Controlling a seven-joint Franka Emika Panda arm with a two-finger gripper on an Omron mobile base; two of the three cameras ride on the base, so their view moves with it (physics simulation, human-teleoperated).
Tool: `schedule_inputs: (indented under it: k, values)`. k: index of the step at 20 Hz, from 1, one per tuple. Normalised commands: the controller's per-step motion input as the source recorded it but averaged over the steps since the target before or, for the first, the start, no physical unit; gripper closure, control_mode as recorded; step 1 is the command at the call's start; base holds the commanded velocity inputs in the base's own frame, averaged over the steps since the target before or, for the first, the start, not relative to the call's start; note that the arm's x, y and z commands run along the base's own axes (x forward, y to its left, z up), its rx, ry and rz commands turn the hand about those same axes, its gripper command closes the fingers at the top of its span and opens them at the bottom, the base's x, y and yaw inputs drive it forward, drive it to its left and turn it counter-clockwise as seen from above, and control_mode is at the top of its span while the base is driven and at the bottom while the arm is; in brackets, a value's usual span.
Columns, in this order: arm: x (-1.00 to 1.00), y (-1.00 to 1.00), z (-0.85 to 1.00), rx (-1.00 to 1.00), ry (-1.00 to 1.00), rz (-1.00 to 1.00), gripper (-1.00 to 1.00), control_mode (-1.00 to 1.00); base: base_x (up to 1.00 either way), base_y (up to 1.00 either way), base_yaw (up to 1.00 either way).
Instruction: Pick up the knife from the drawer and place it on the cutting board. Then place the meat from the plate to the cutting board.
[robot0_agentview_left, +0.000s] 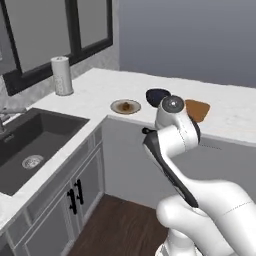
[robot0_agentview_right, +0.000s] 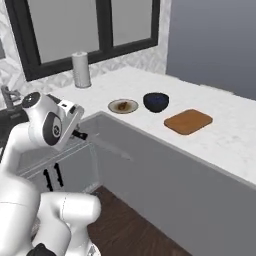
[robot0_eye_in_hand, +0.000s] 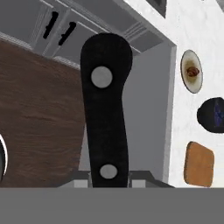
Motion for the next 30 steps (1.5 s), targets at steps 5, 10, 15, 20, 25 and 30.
schedule_inputs:
  k: [5, 10, 15, 20, 25, 30]
  values:
    - [0.0, 0.0, 0.0, 0.0, 0.0, 0.0, 1.0, 1.0, 0.53, -0.09, -0.76]
    - [0.0, 0.0, 0.0, 0.0, 0.0, 0.0, 1.0, 1.0, 0.45, 0.05, -0.57]
    - [0.0, 0.0, 0.0, 0.0, 0.0, 0.0, 1.0, 1.0, 0.45, 0.38, -0.26]
    - [0.0, 0.0, 0.0, 0.0, 0.0, 0.0, 1.0, 1.0, 0.3, 0.73, -0.42]
    - [0.0, 0.0, 0.0, 0.0, 0.0, 0.0, 1.0, 1.0, 0.41, 0.59, -0.36]
    - [0.0, 0.0, 0.0, 0.0, 0.0, 0.0, 1.0, 1.0, 0.47, 0.04, -0.03]
